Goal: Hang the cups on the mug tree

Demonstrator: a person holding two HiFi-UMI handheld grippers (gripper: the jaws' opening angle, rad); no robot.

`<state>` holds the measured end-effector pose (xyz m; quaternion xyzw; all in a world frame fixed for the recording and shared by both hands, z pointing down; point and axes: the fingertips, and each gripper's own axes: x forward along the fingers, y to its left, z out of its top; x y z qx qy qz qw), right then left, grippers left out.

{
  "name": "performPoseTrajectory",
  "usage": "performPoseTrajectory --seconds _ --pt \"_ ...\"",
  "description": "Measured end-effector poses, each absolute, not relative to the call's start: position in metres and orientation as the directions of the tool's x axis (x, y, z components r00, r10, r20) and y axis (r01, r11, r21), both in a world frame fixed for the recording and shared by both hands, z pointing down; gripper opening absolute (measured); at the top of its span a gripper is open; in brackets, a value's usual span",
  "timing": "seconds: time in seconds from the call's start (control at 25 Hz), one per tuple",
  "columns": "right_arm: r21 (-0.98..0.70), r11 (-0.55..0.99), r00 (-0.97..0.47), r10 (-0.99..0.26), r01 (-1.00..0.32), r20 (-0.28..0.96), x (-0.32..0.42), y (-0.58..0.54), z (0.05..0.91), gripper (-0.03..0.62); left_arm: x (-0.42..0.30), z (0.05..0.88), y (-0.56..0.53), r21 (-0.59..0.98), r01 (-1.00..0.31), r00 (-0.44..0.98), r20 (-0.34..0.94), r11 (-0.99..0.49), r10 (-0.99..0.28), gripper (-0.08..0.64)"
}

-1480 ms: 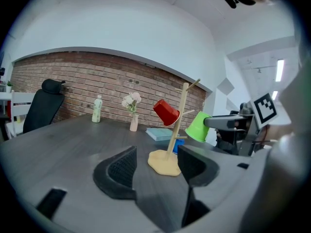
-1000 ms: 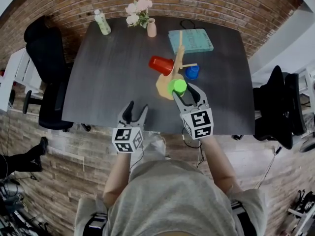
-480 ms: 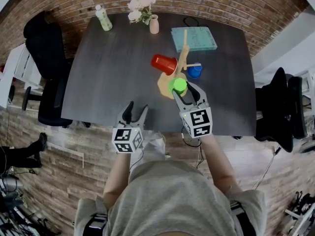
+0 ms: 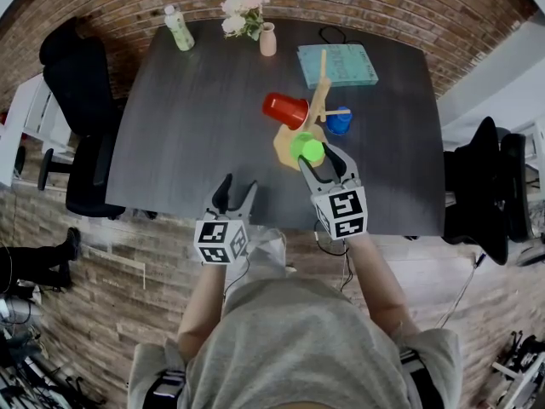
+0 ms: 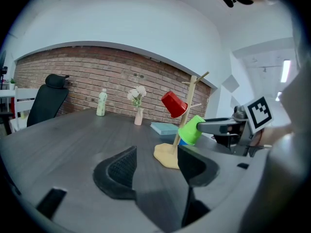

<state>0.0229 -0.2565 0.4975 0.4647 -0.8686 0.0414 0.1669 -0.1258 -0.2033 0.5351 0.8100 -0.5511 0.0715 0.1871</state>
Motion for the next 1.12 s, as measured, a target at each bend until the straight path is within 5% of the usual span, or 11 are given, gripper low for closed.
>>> performPoseTrajectory --seconds 1.12 --pt "0.059 0.477 -0.44 -0.847 -0.877 0.298 0.068 -0.253 0.492 0.245 -0.114 0.532 -0.223 0.229 -0.913 0.398 0.309 -0.339 -0.864 0.258"
